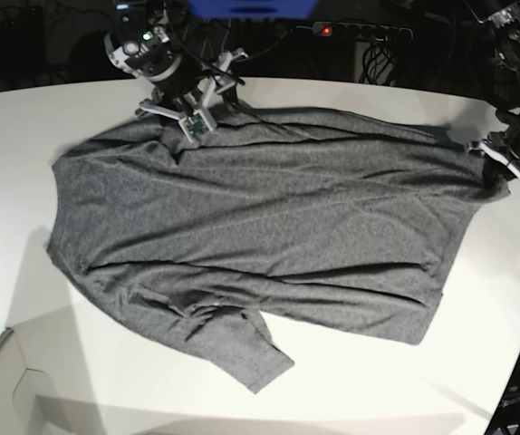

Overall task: Layout the t-shirt on the table in an organized manner, then fold the t-shirt properly
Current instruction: 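Pull the shoulder corners apart with both grippers to widen the collar edge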

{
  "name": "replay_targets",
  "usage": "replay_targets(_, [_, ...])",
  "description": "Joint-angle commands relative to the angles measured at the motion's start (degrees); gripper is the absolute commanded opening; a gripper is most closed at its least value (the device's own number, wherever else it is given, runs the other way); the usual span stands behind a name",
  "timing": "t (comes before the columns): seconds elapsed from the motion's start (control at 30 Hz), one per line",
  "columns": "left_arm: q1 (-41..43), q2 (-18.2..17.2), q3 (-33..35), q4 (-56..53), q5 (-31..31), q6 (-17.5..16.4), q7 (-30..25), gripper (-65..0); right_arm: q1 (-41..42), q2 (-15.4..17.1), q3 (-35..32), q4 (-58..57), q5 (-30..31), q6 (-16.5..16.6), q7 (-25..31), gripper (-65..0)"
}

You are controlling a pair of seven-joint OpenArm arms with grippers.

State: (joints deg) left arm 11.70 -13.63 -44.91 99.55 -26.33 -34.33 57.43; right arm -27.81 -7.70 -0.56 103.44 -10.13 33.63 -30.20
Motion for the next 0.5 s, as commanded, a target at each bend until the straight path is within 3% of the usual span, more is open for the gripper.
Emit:
replay_targets(0.0, [-0.41, -1.01, -0.33, 1.16, -0.62, -0.09, -1.03, -64.9, -0.10, -0.43, -0.10, 0.78, 0.68, 0.09, 0.96, -30.6])
replay_targets(0.1, [-0.32, -1.01, -0.33, 1.16, -0.62, -0.09, -1.03, -64.9, -0.01, -0.43, -0.10, 0.78, 0.68, 0.09, 0.96, -40.1])
replay_targets(0.27, [-0.32, -1.01, -0.33, 1.16, -0.62, -0.09, -1.03, -64.9, -0.01, -0.43, -0.01, 1.22, 0.68, 0.09, 0.88, -64.8])
replay_targets(0.47, [-0.32, -1.10, -0.33, 1.24, -0.79, -0.09, -1.03, -64.9, -0.54, -0.25, 0.25, 3.86, 0.68, 0.09, 0.79, -65.0])
